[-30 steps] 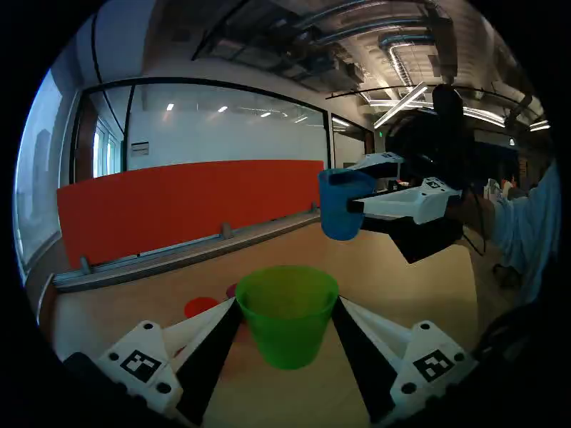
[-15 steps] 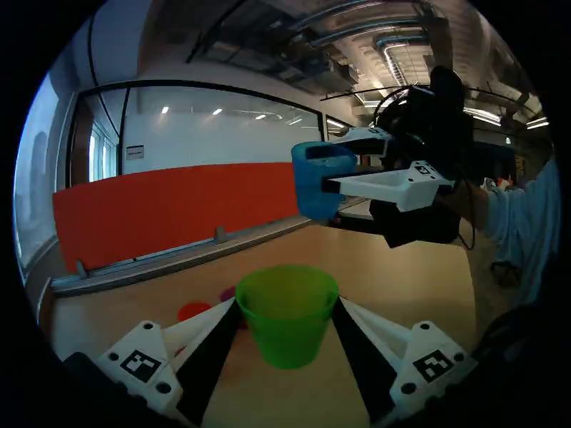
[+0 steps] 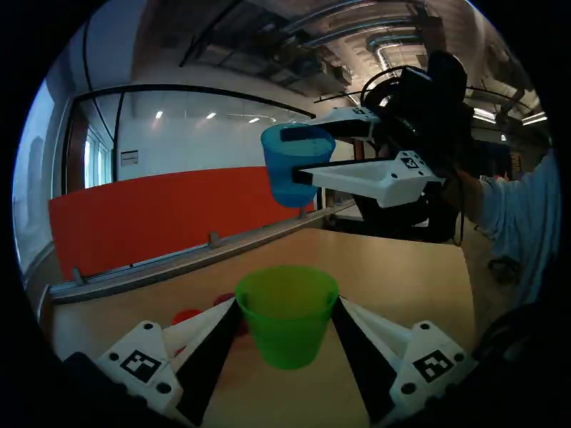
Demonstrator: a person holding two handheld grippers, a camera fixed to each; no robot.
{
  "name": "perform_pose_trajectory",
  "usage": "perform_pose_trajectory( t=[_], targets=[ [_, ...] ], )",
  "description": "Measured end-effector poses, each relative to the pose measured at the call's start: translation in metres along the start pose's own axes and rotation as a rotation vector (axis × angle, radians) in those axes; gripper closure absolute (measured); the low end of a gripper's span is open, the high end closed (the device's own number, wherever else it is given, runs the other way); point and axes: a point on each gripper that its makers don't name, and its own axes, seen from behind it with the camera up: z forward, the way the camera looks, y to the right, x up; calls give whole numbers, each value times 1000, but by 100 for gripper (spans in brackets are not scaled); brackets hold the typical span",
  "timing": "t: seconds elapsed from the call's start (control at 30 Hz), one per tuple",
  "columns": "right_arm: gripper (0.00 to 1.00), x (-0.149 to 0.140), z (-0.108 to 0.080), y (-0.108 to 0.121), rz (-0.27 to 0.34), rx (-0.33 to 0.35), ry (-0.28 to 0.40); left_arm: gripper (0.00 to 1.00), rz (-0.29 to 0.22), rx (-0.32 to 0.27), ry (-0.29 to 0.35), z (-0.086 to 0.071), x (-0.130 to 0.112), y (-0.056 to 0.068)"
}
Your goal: Pour water
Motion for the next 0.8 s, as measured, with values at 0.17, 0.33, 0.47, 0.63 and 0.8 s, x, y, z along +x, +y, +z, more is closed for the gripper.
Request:
perform_pose_trajectory(
  t=[0.17, 0.33, 0.47, 0.63, 0.8],
  targets=[
    [9, 6, 6, 2, -63, -6, 2, 14, 4, -6, 4, 2, 2, 3],
    [9, 9, 11, 3, -118, -10, 0, 14, 6, -10, 5, 2, 2, 5],
    [9, 14, 14, -1, -158, -14, 0, 14, 7, -12, 7, 3, 3, 5],
    [9, 19, 19, -1, -205, -20, -2, 14, 4, -16, 9, 5, 4, 7],
    [9, 21, 23, 1, -239, -23, -3, 14, 5, -19, 11, 6, 4, 8]
  ],
)
